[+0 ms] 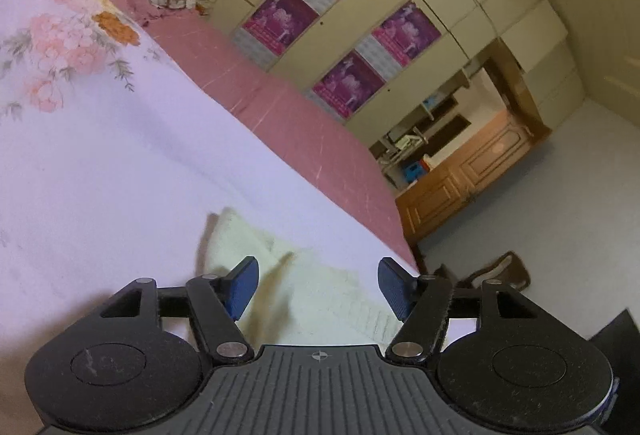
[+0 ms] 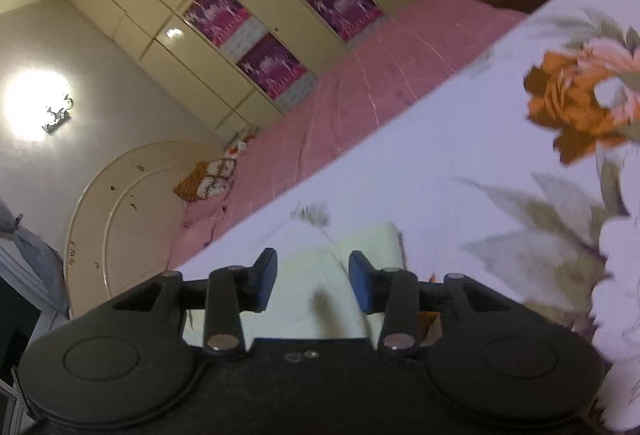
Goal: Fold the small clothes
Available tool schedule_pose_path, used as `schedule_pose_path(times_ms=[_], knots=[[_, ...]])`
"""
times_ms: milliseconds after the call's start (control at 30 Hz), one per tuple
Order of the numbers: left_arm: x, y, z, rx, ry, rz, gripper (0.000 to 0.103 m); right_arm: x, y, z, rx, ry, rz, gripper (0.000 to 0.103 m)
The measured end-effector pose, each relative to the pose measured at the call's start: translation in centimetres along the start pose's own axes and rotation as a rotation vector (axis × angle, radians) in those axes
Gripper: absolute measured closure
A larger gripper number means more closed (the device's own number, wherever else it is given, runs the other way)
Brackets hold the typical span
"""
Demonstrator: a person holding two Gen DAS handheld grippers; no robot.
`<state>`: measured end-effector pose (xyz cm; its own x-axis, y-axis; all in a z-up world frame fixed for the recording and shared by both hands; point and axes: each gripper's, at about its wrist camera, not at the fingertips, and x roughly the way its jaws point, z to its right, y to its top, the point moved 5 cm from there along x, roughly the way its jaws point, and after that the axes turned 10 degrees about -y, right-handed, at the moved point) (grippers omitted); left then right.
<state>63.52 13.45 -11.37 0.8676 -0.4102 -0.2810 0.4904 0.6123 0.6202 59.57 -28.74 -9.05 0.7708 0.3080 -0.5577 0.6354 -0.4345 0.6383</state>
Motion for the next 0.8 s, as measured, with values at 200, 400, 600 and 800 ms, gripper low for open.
schedule_pose_path(times_ms=[200,400,600,800], knots=[[2.1,0.0,1.2,0.233,0.079,-0.159,0.048,-0.3,-1.2,-0.7,-0.138,-0.045,-0.037,0.065],[4.0,-0.2,2.2,0.386,0.142,-0.283,0.077,1.5,-2.0,-2.0,-0.281,-0.125,-0.097,0.074],[2.7,0.0,2.3,0.379,0.106,-0.2,0.1,1.5,-2.6,-4.1,-0.425,-0.177,-0.055,0.099],[-0.2,1.2,2.5,0.384,0.103,-0.018,0.1,-1.2,-1.1,-5.0,-0.448,-0.152,0.113,0.1]])
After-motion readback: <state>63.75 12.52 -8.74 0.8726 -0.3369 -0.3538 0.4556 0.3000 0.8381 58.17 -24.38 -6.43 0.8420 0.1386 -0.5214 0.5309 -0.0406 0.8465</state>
